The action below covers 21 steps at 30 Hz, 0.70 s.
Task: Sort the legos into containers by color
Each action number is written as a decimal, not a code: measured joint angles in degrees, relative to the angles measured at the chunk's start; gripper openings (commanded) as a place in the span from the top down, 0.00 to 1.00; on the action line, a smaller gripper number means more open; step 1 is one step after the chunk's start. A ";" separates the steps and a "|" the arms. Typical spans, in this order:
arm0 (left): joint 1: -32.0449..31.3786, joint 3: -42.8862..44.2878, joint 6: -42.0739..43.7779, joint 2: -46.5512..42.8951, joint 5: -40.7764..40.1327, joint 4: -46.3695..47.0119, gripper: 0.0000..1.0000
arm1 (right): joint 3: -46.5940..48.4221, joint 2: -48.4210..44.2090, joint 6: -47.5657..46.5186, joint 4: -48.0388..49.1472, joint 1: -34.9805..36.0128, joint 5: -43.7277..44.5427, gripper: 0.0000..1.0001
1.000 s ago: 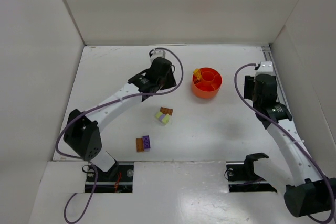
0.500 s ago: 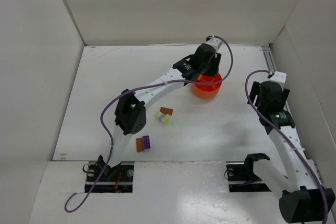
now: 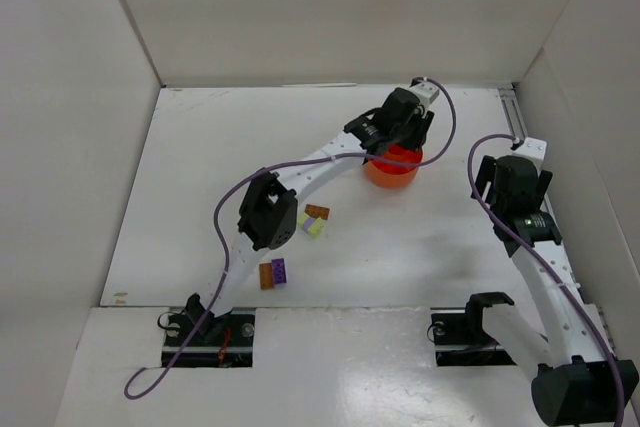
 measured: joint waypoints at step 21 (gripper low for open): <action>-1.14 0.02 4.11 2.49 -3.39 0.31 0.47 | -0.24 1.66 -0.44 0.09 0.00 -1.11 0.09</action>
